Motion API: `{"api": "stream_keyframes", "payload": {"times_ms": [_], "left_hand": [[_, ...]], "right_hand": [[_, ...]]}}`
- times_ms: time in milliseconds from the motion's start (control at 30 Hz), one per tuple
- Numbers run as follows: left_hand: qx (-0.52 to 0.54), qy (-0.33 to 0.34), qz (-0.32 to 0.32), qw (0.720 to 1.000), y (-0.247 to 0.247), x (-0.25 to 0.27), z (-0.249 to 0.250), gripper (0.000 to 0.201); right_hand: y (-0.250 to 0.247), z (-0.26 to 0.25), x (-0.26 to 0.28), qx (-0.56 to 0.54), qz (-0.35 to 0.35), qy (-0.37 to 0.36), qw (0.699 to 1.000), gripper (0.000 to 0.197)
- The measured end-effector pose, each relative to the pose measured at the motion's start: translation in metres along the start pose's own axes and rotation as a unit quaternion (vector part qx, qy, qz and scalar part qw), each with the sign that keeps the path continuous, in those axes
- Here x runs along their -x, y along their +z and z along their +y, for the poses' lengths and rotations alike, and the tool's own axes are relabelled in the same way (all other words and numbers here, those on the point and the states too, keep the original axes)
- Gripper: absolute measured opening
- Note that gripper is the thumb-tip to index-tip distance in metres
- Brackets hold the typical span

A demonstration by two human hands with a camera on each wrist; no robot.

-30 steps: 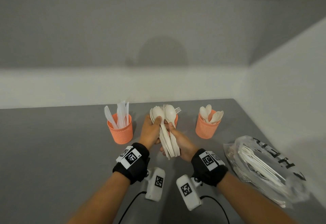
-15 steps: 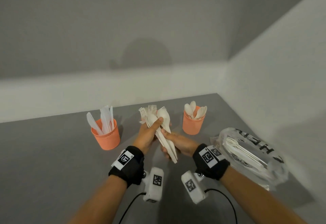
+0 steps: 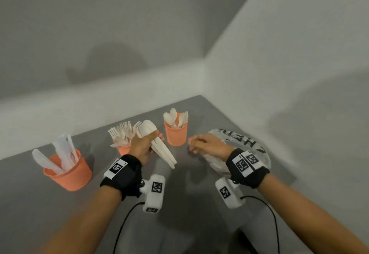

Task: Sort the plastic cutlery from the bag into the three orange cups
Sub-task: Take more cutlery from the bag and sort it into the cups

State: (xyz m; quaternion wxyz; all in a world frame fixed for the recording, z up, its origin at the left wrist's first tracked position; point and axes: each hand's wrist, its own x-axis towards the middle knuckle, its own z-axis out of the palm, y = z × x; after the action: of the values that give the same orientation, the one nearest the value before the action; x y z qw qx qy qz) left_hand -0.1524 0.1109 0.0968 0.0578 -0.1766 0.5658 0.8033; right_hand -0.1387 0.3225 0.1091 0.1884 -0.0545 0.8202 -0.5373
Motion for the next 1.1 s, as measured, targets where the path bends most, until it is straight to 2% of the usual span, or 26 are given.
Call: {"api": "stream_keyframes", "payload": {"times_ms": [33, 100, 167, 267, 367, 467, 567, 633, 800, 967, 1100], "left_hand": [[0.018, 0.008, 0.025, 0.999, 0.002, -0.006, 0.004, 0.003], [0.011, 0.061, 0.071, 0.996, 0.010, -0.018, 0.015, 0.008], [0.007, 0.128, 0.088, 0.988, 0.023, -0.024, 0.031, 0.012], [-0.001, 0.215, 0.101, 0.971, 0.044, -0.036, 0.054, 0.010], [-0.049, 0.284, 0.100, 0.952, 0.059, -0.048, 0.067, 0.004], [-0.103, 0.324, 0.104, 0.935, 0.071, -0.058, 0.063, 0.013], [-0.140, 0.327, 0.124, 0.926, 0.080, -0.066, 0.051, 0.017], [-0.159, 0.320, 0.129, 0.925, 0.084, -0.073, 0.042, 0.011], [-0.204, 0.311, 0.116, 0.921, 0.087, -0.092, 0.025, 0.011], [-0.260, 0.301, 0.111, 0.910, 0.086, -0.097, 0.004, 0.028], [-0.332, 0.315, 0.064, 0.887, 0.079, -0.099, -0.011, 0.033]], "right_hand": [[-0.014, 0.005, 0.005, 0.015, 0.042, -0.009, 0.999, 0.021], [-0.039, 0.019, 0.011, 0.062, 0.108, -0.014, 0.992, 0.021], [-0.059, 0.033, 0.016, 0.120, 0.139, 0.008, 0.983, 0.019], [-0.078, 0.052, 0.018, 0.216, 0.141, 0.047, 0.965, 0.020], [-0.085, 0.065, 0.019, 0.256, 0.123, 0.076, 0.956, 0.026], [-0.086, 0.076, 0.017, 0.310, 0.085, 0.117, 0.940, 0.052], [-0.082, 0.080, 0.018, 0.330, 0.050, 0.123, 0.935, 0.072], [-0.079, 0.081, 0.017, 0.345, 0.037, 0.122, 0.930, 0.076], [-0.078, 0.087, 0.006, 0.358, 0.039, 0.132, 0.924, 0.087], [-0.079, 0.092, -0.002, 0.368, 0.025, 0.135, 0.920, 0.092], [-0.078, 0.097, -0.011, 0.372, 0.011, 0.151, 0.916, 0.097]]}}
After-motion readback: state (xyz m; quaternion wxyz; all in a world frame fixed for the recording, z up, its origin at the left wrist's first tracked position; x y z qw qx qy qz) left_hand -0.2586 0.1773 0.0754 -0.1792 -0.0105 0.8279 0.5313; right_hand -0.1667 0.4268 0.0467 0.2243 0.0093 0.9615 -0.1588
